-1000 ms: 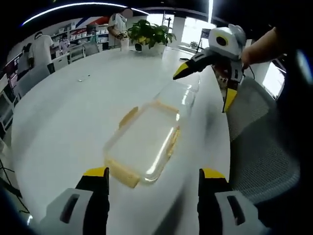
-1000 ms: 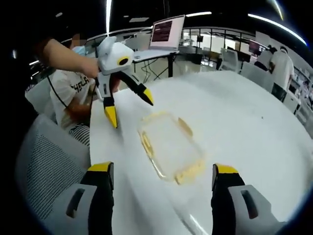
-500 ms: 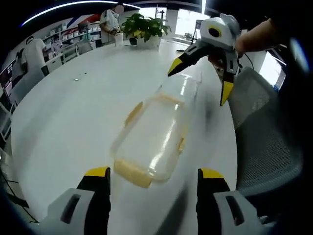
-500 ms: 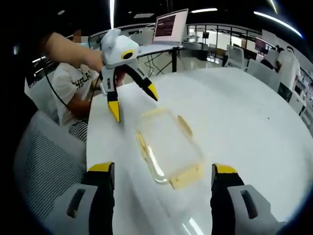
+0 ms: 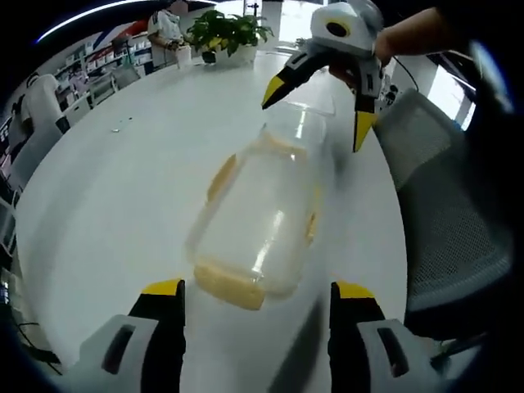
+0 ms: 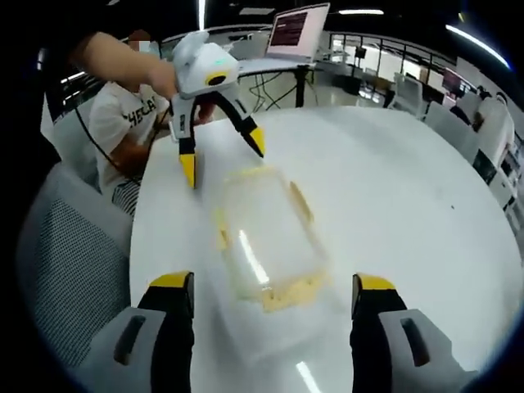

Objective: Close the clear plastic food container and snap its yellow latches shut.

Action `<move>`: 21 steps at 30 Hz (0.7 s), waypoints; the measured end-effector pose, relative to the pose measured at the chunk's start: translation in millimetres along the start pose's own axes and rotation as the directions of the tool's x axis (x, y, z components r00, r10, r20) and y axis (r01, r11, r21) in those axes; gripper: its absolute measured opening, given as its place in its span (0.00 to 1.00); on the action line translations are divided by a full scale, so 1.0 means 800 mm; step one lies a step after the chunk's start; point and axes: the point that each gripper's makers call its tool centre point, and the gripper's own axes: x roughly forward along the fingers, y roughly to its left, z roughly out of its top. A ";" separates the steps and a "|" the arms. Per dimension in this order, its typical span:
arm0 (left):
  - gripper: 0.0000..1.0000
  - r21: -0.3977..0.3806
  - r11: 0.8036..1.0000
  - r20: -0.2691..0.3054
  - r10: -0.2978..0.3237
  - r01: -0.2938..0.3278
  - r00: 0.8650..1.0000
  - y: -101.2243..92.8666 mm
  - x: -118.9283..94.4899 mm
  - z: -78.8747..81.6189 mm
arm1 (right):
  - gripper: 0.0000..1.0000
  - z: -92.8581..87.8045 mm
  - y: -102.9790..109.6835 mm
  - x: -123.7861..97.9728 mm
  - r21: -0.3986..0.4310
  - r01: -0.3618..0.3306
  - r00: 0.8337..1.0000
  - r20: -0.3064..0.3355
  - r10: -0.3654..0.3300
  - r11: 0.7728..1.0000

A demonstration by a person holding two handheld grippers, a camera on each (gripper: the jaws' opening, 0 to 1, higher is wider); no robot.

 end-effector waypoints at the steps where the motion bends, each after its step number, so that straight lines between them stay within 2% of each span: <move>1: 0.68 0.011 1.000 -0.010 0.004 -0.004 1.000 0.003 0.001 -0.002 | 0.76 -0.001 0.000 0.001 -0.013 -0.005 1.000 -0.010 0.004 1.000; 5: 0.67 0.033 0.999 -0.023 0.000 0.001 1.000 0.007 0.001 -0.002 | 0.72 -0.004 -0.001 0.007 -0.088 -0.024 0.999 -0.050 0.020 0.996; 8: 0.66 0.064 0.998 -0.042 0.000 0.002 0.999 0.012 0.003 -0.003 | 0.72 -0.015 -0.003 0.013 -0.128 -0.042 0.994 -0.104 0.029 0.991; 14: 0.65 0.089 0.996 -0.066 -0.004 0.010 0.998 0.017 0.007 -0.007 | 0.71 -0.020 -0.008 0.016 -0.151 -0.068 0.988 -0.149 0.045 0.986; 15: 0.64 0.096 0.995 -0.070 -0.006 0.013 0.998 0.017 0.007 -0.008 | 0.70 -0.023 -0.009 0.016 -0.168 -0.080 0.983 -0.175 0.050 0.983; 16: 0.64 0.108 0.994 -0.079 -0.009 0.017 0.997 0.018 0.008 -0.009 | 0.67 -0.032 -0.009 0.015 -0.166 -0.094 0.972 -0.230 0.054 0.982; 17: 0.64 0.113 0.993 -0.086 -0.010 0.020 0.996 0.018 0.009 -0.010 | 0.65 -0.033 -0.013 0.016 -0.200 -0.101 0.965 -0.258 0.047 0.974; 18: 0.63 0.122 0.992 -0.091 -0.012 0.023 0.996 0.018 0.010 -0.011 | 0.64 -0.032 -0.014 0.017 -0.201 -0.106 0.963 -0.265 0.050 0.974; 20: 0.63 0.132 0.991 -0.096 -0.014 0.026 0.995 0.019 0.012 -0.011 | 0.64 -0.022 -0.015 0.023 -0.192 -0.108 0.971 -0.231 0.062 0.975; 21: 0.63 0.138 0.990 -0.102 -0.016 0.030 0.995 0.020 0.013 -0.011 | 0.64 -0.022 -0.015 0.026 -0.184 -0.122 0.968 -0.241 0.075 0.975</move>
